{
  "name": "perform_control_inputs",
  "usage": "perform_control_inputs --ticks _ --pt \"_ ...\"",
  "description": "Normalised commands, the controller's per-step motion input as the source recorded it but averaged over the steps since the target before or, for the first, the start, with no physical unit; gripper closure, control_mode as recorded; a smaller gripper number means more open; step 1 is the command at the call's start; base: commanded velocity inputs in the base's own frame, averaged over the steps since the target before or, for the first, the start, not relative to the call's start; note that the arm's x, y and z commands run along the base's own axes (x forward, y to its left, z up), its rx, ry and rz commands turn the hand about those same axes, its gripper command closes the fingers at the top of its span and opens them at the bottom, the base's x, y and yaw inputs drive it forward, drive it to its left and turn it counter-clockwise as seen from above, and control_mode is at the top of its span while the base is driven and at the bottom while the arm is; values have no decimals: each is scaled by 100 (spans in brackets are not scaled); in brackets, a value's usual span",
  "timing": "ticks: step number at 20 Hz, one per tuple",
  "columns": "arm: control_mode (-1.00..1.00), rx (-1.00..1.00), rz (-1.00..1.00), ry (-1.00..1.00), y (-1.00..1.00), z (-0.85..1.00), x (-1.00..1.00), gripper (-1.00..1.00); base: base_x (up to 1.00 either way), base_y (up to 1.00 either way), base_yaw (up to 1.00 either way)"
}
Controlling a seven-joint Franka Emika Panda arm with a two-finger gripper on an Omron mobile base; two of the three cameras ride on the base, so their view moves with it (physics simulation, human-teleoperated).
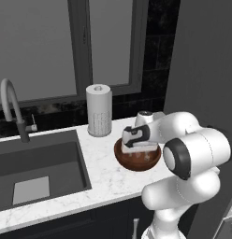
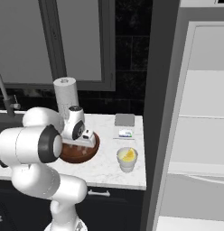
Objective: Grab a lemon wedge from the fridge and one ice cube from the ice bowl, and put them in the glass of lemonade.
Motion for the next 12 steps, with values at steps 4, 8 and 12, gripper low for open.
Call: perform_control_inputs --ticks 4,8,12 --pt "-100 0 0 0 0 -21 0 -100 0 0 0" --pt "-100 0 0 0 0 -6 0 -100 0 0 0" --pt "-100 0 0 0 0 0 0 -100 0 0 0"
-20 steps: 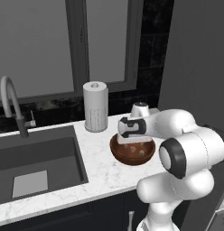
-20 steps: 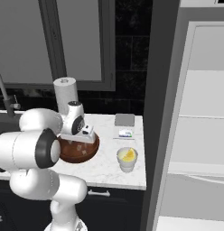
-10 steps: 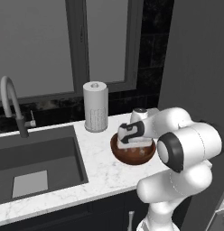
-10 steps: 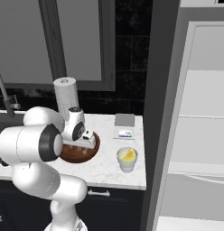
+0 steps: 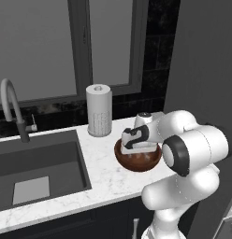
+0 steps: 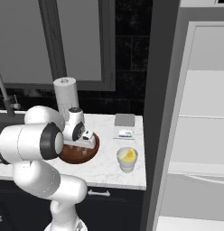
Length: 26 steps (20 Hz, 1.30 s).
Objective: Grab a lemon wedge from the fridge and one ice cube from the ice bowl, and put them in the glass of lemonade.
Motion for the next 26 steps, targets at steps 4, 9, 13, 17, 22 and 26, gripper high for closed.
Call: perform_control_inputs --ticks 4,9,13,17,22,26 --pt "-100 0 0 0 9 0 -1 -100 0 0 0" --pt "-100 0 1 0 9 0 -7 -100 0 0 0" --pt "-100 0 0 0 8 0 -5 -100 0 0 0" --pt "-100 0 0 0 8 0 -4 -100 0 0 0" --pt "-100 0 0 0 5 0 0 -100 0 0 0" --pt "-100 0 0 0 16 0 0 -100 0 0 0"
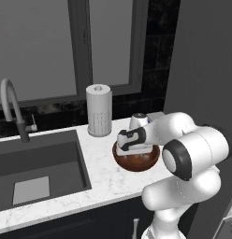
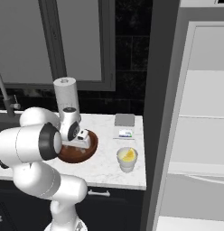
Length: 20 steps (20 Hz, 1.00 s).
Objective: Grab a lemon wedge from the fridge and one ice cube from the ice bowl, and put them in the glass of lemonade.
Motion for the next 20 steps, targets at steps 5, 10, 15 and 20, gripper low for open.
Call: perform_control_inputs --ticks 5,10,15,20 --pt "-100 0 0 0 4 0 1 -100 0 0 0" --pt "-100 0 0 0 0 0 4 -100 0 0 0" --pt "-100 0 0 0 0 0 4 -100 0 0 0" --pt "-100 0 0 0 0 0 0 -100 0 0 0"
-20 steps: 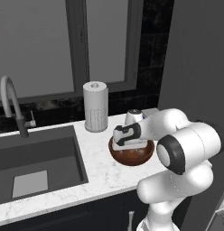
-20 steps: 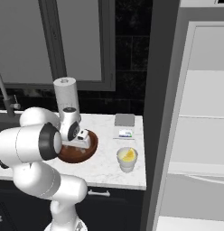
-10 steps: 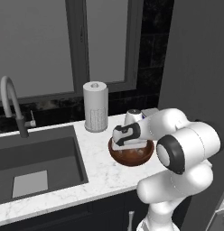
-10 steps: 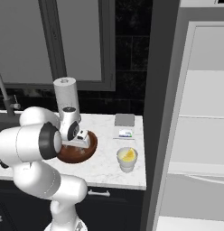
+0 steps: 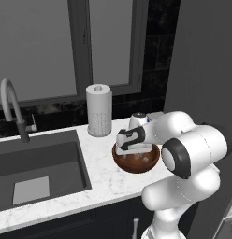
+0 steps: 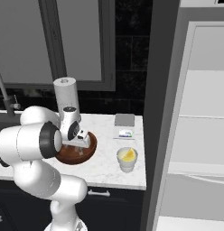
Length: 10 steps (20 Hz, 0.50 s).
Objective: Grab a lemon wedge from the fridge and one ice cube from the ice bowl, and put them in the glass of lemonade.
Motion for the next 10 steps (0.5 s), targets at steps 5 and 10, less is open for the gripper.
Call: perform_control_inputs --ticks 5,10 --pt "-100 0 0 0 0 0 0 100 0 0 0" --pt "-100 0 0 0 0 0 0 100 0 0 0"
